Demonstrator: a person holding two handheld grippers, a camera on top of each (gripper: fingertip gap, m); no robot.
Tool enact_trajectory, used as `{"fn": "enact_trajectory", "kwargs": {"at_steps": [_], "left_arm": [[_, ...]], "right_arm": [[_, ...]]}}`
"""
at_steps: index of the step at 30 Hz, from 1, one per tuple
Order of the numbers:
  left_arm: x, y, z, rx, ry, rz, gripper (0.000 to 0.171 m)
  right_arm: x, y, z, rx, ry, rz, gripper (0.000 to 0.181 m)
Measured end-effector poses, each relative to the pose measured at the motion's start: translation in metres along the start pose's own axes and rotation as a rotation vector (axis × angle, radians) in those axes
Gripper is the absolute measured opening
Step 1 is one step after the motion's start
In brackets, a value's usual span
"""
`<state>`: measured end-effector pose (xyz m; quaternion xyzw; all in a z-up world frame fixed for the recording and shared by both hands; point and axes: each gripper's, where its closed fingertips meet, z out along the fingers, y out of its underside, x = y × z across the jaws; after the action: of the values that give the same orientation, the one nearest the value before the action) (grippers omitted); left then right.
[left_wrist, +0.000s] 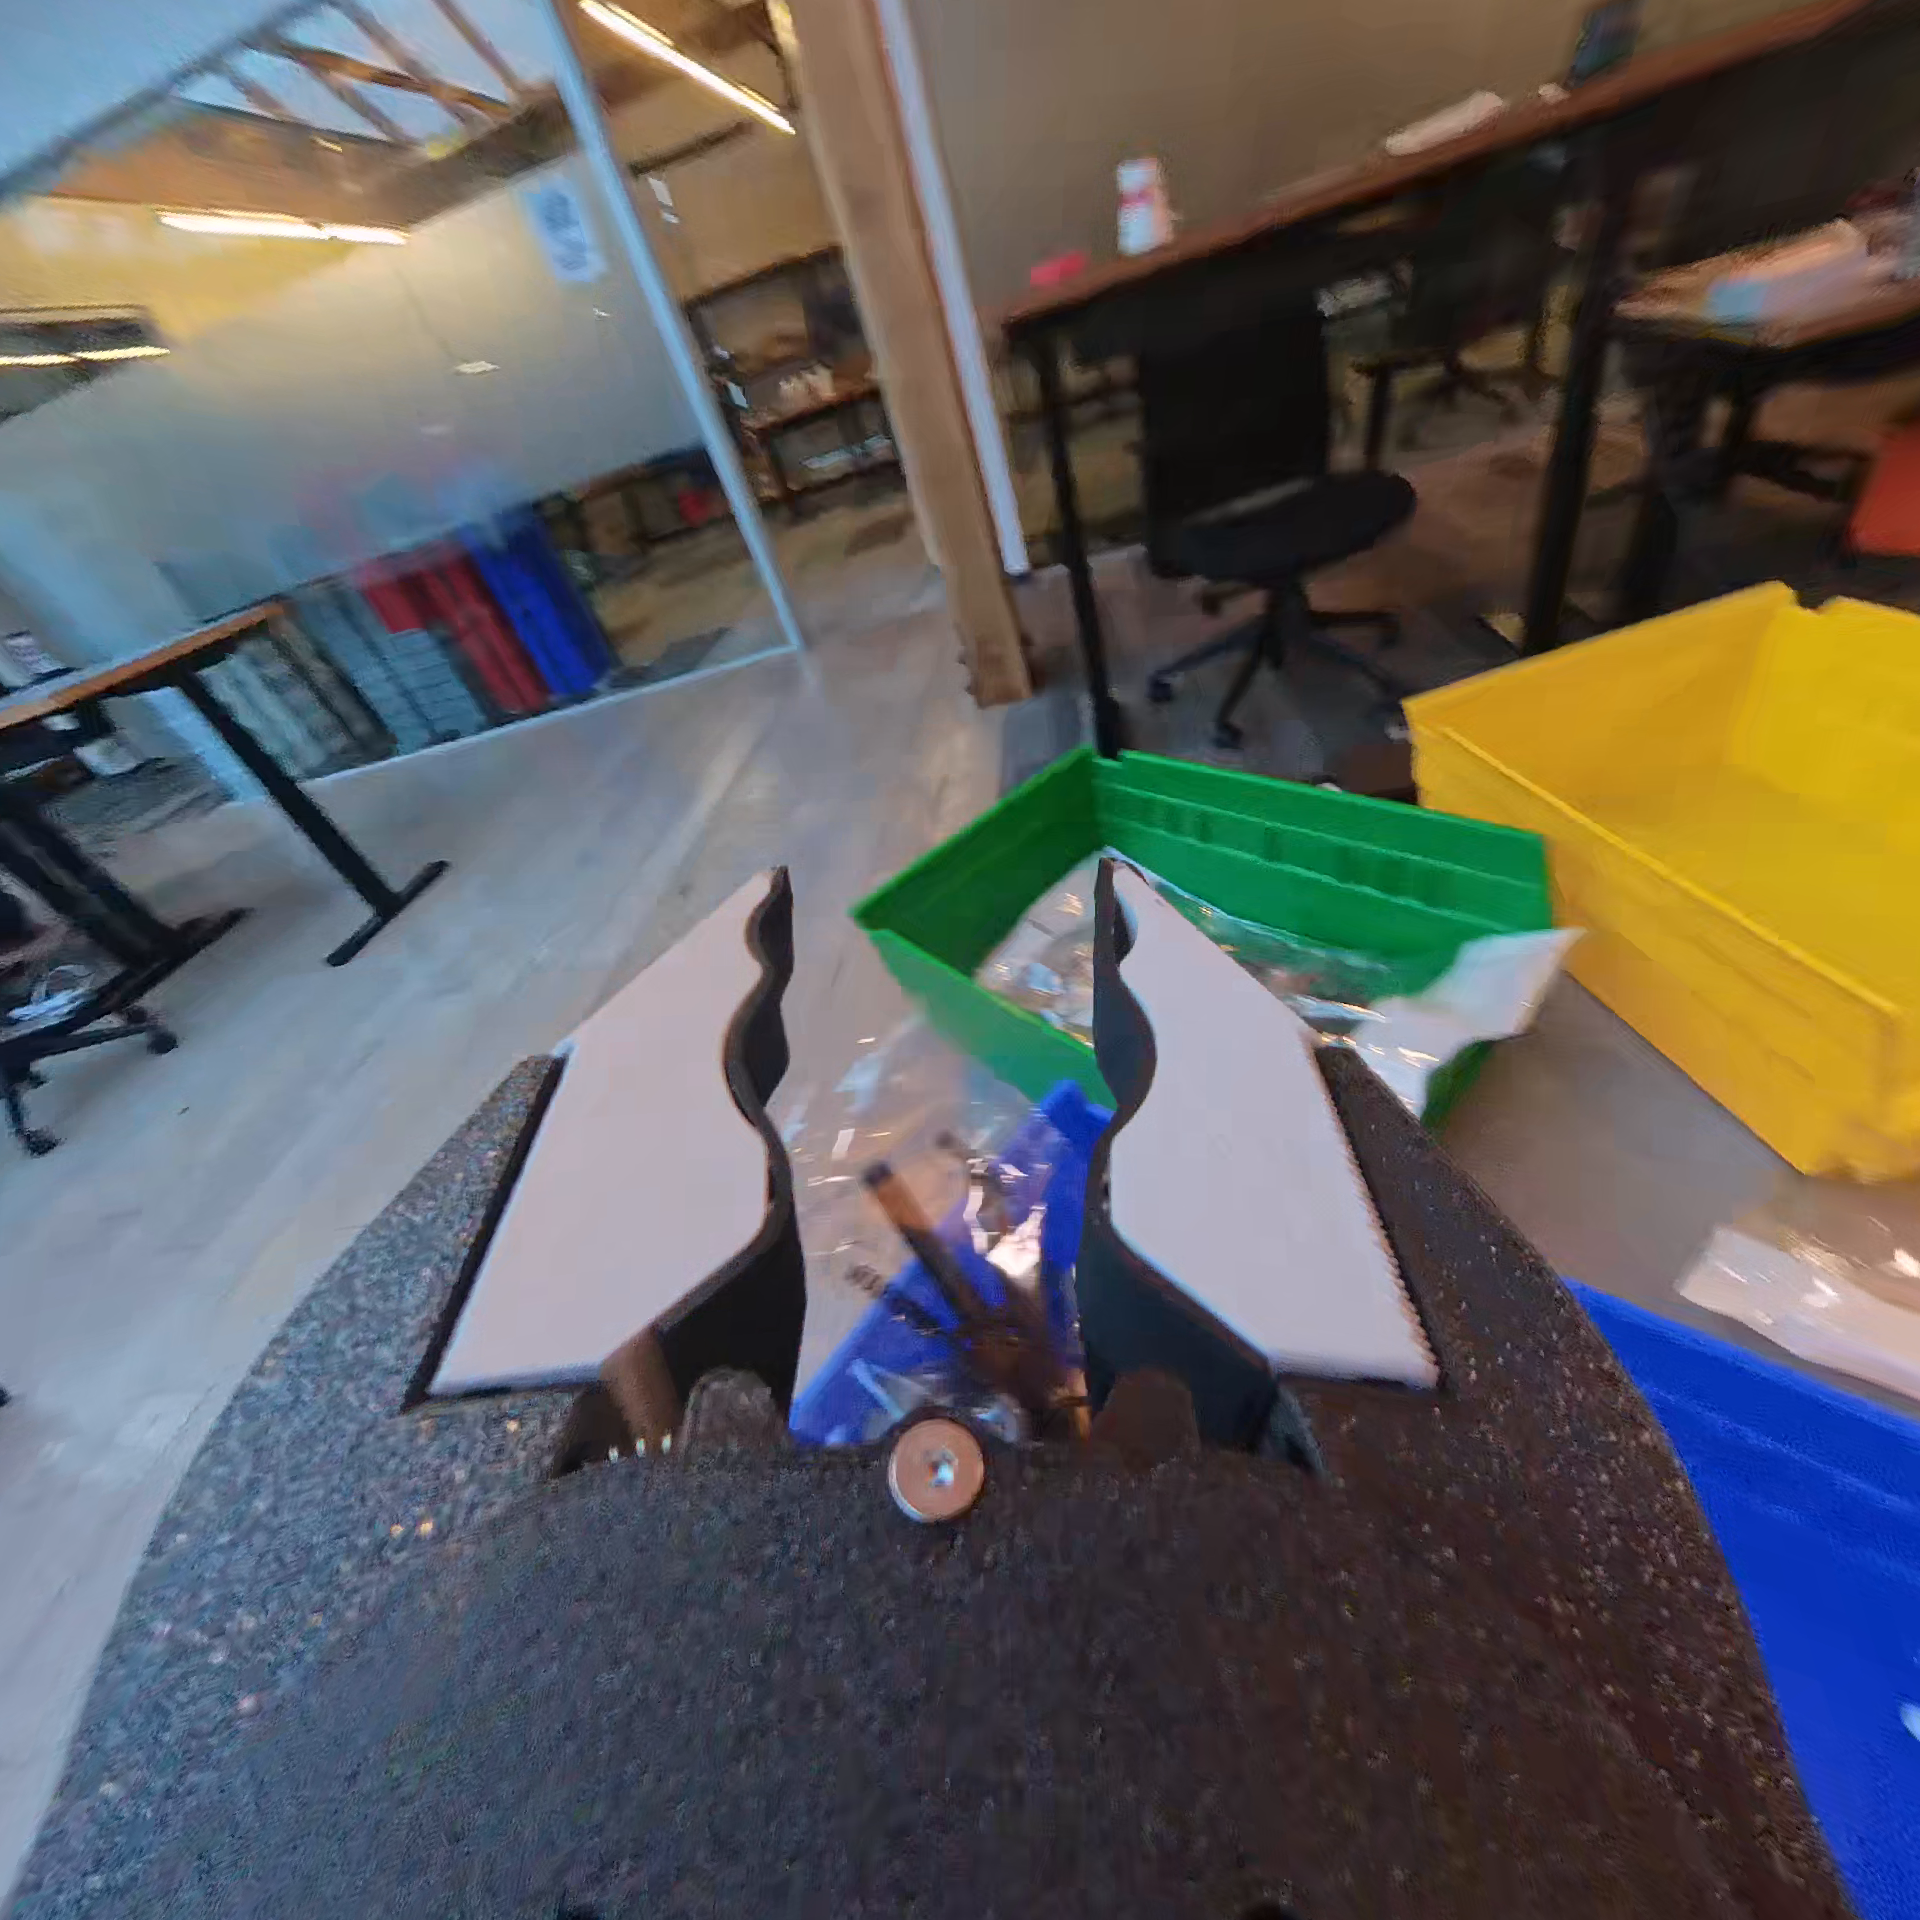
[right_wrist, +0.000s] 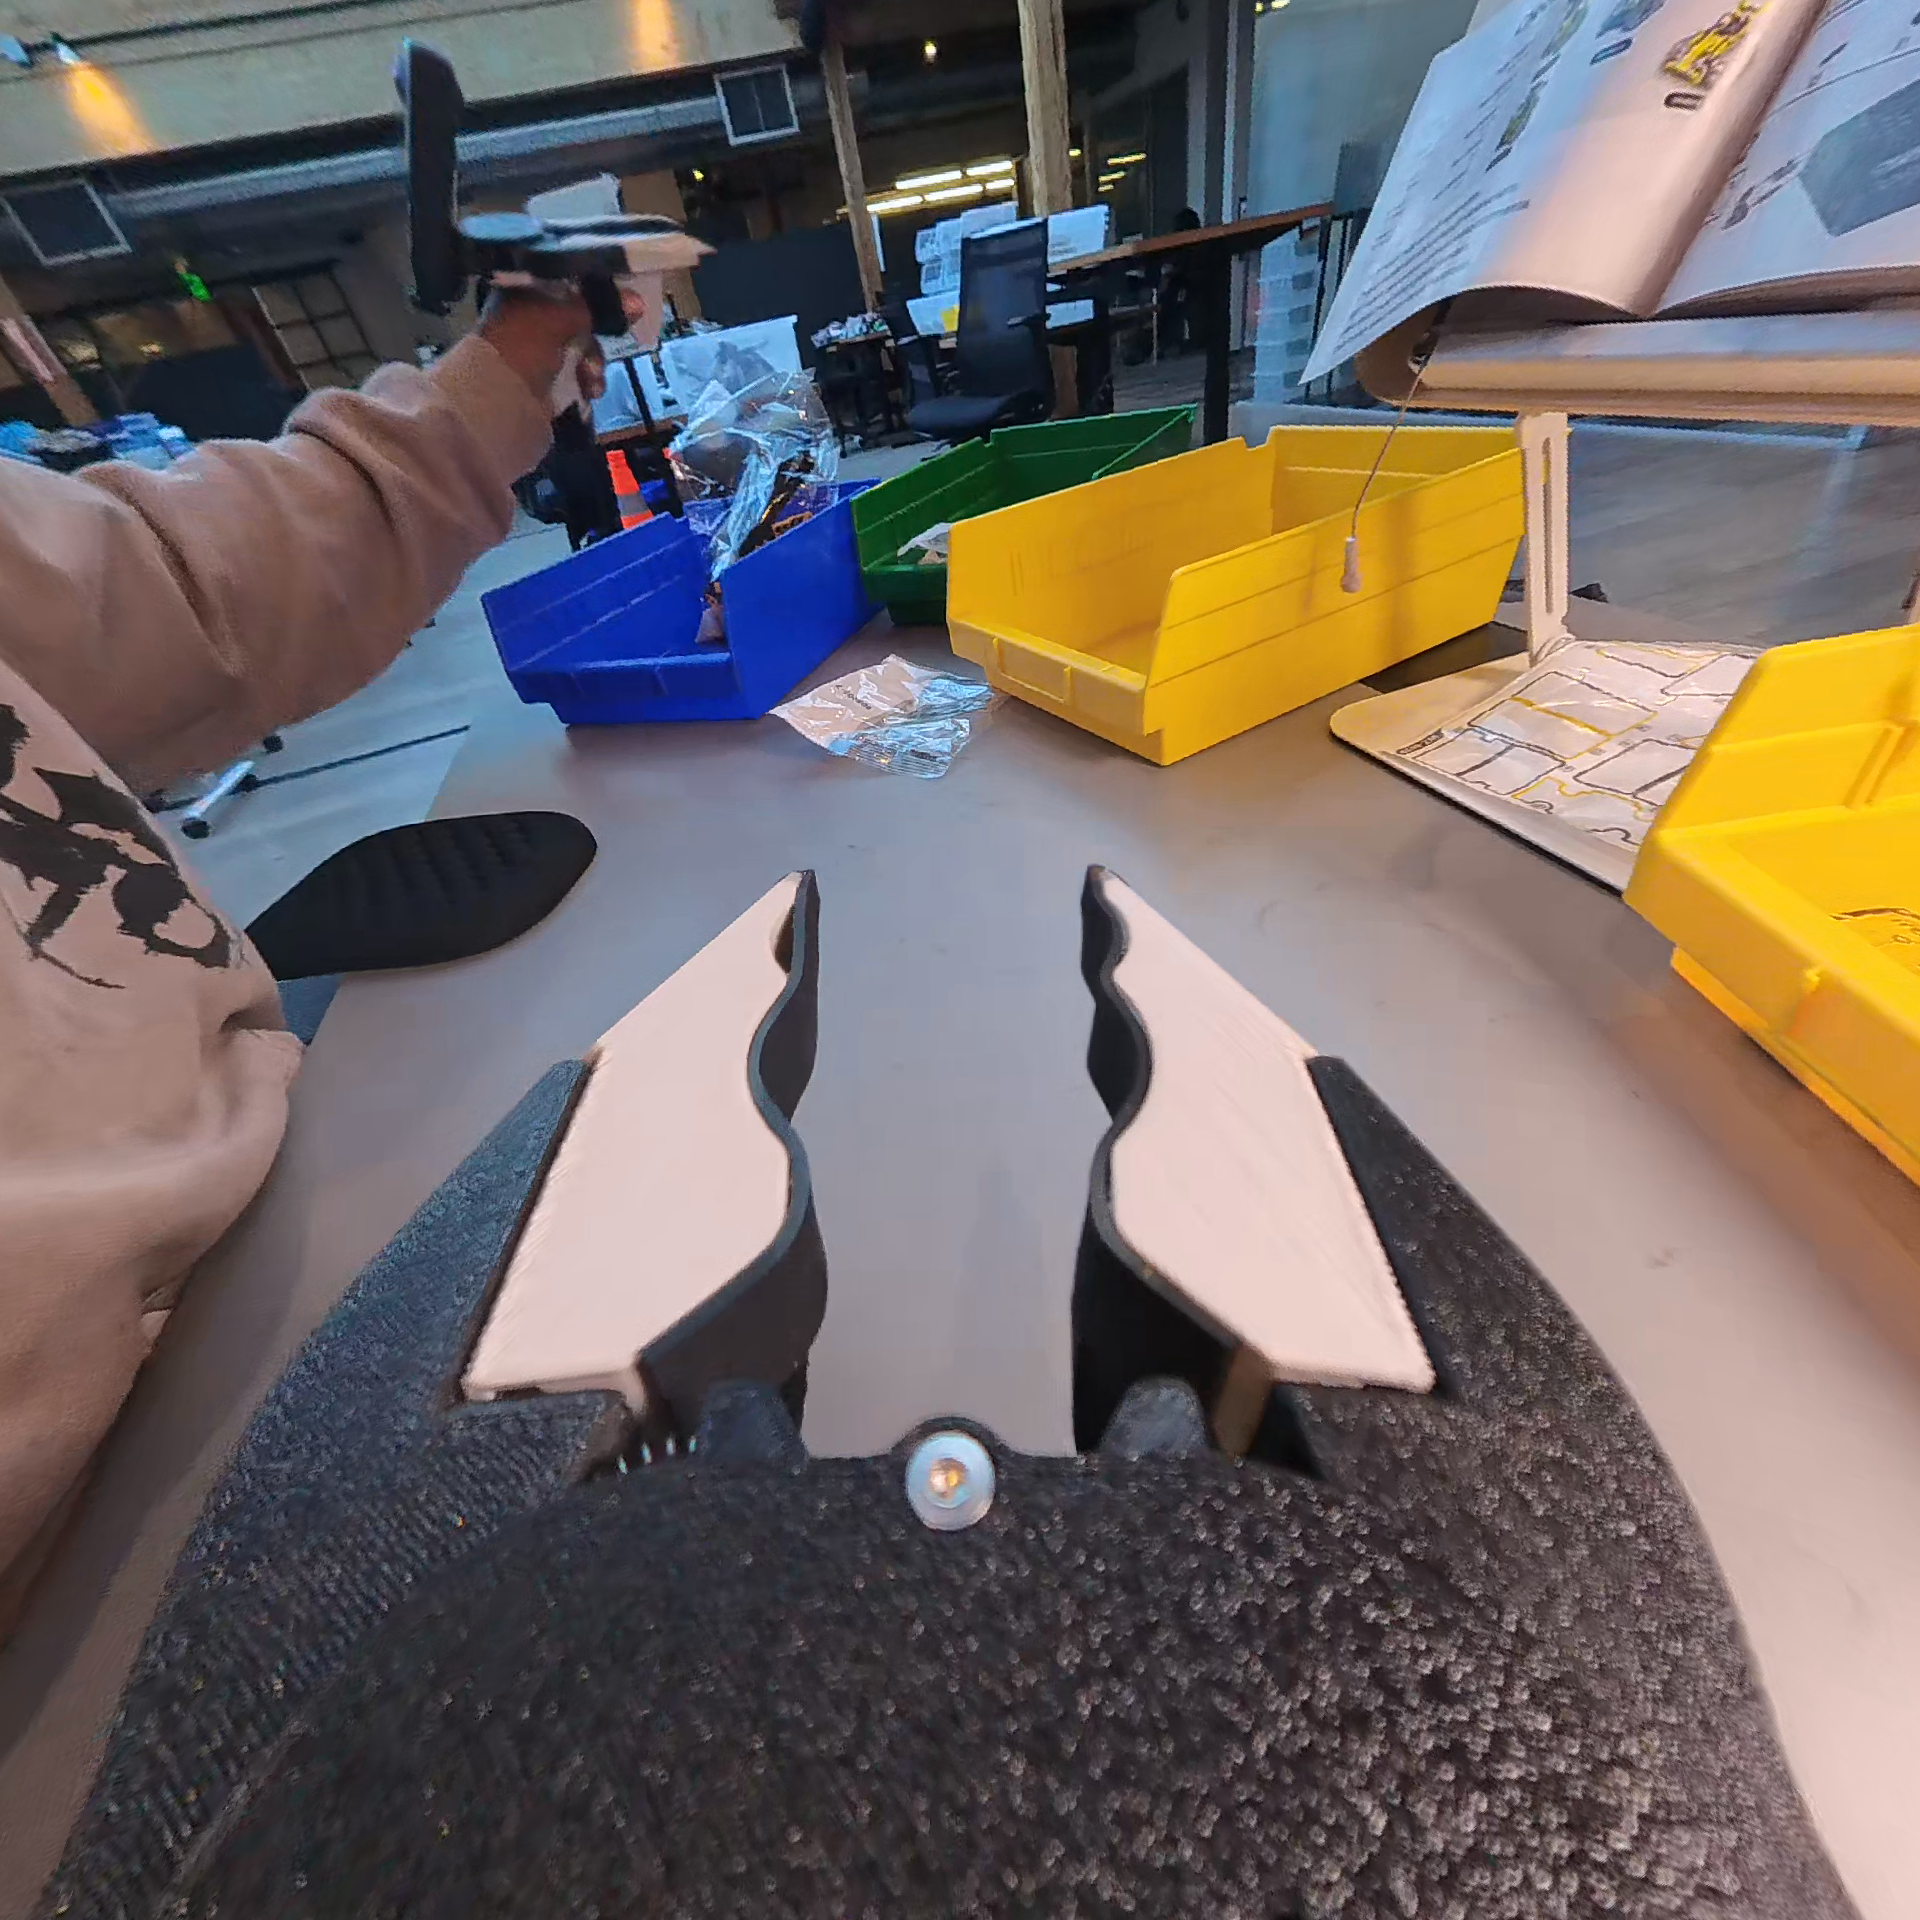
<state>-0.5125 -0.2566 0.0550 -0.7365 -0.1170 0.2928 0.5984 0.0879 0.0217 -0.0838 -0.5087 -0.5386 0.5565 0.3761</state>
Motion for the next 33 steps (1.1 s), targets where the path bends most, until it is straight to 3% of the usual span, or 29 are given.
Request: {"fn": "enact_trajectory", "kwargs": {"at_steps": [5,9,13,16,18,22,26,30,33], "left_arm": [[0.116,0.023,0.050,-0.247,0.278,0.238,0.058],[0.184,0.081,0.087,-0.493,0.466,0.372,0.062],[0.186,0.145,0.118,-0.709,0.399,0.695,0.050],[0.187,0.160,0.127,-0.771,0.416,0.750,0.021],[0.187,0.149,0.130,-0.736,0.420,0.749,0.000],[0.170,0.094,0.133,-0.612,0.407,0.632,0.000],[0.144,0.041,0.124,-0.564,0.394,0.539,0.000],[0.126,-0.019,0.085,-0.528,0.413,0.440,0.000],[0.122,-0.052,0.032,-0.542,0.468,0.337,0.000]], "right_arm": [[-0.006,0.002,0.001,-0.004,-0.002,-0.029,0.047],[-0.012,0.012,0.001,-0.048,0.004,-0.064,0.043],[-0.014,0.020,0.003,-0.089,0.007,-0.097,0.041],[-0.014,0.023,0.003,-0.107,0.005,-0.103,0.040],[-0.014,0.025,0.003,-0.113,0.002,-0.101,0.039],[-0.012,0.027,0.000,-0.110,-0.003,-0.091,0.037],[-0.011,0.029,0.000,-0.117,-0.010,-0.079,0.036],[-0.015,0.027,-0.002,-0.116,-0.017,-0.094,0.036],[-0.018,0.025,-0.003,-0.110,-0.028,-0.095,0.036]]}}
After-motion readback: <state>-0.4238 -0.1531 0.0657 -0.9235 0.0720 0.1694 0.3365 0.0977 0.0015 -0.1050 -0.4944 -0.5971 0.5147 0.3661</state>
